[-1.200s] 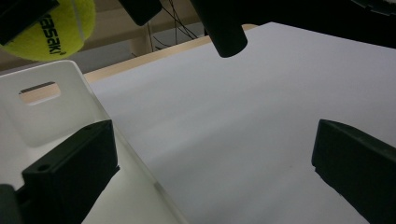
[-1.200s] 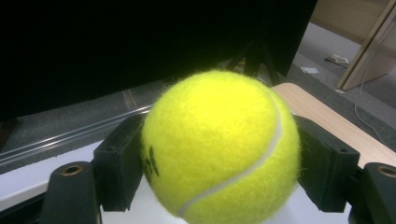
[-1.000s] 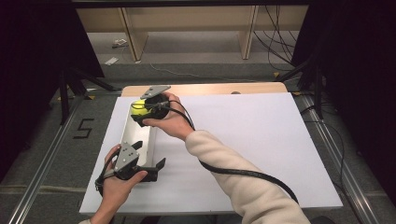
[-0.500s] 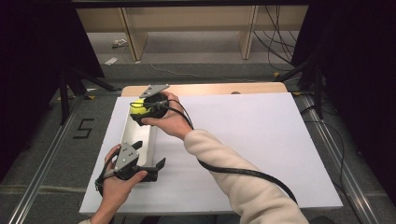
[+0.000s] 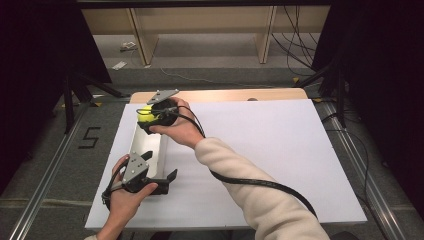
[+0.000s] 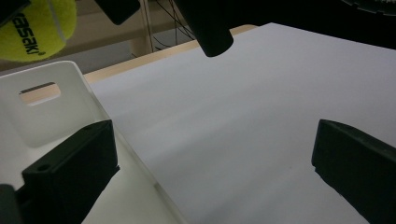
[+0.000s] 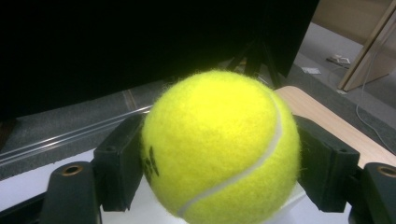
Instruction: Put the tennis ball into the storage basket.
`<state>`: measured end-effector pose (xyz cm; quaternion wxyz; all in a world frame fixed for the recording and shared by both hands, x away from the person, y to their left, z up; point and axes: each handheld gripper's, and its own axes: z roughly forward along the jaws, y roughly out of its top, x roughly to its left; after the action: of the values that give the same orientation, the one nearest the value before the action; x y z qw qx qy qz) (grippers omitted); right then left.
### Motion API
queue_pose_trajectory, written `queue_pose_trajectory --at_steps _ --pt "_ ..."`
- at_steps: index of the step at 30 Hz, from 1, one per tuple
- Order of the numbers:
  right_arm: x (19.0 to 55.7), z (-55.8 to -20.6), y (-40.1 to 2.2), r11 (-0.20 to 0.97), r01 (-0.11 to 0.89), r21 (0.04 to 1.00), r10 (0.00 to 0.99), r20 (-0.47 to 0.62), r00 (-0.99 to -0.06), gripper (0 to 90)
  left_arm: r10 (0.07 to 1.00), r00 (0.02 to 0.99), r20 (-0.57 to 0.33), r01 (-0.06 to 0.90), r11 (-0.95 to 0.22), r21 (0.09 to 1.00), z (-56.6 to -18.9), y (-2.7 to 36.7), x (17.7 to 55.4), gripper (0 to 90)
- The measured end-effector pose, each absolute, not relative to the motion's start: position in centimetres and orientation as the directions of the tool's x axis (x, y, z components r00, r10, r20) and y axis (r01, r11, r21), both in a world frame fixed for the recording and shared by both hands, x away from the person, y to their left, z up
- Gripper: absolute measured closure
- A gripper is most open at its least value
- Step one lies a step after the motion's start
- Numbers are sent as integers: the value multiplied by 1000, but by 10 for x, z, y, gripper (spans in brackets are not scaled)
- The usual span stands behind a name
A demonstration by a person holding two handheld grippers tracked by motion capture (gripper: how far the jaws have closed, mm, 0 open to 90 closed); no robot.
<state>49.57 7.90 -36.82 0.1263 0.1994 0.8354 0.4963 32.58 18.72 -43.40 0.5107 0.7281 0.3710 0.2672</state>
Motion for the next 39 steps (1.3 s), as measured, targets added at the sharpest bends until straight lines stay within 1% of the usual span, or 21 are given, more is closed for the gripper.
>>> queue_pose_trajectory --at_steps 39 --pt "502 -370 90 440 219 871 462 -11 -887 262 813 582 3 269 -196 943 -434 186 326 0"
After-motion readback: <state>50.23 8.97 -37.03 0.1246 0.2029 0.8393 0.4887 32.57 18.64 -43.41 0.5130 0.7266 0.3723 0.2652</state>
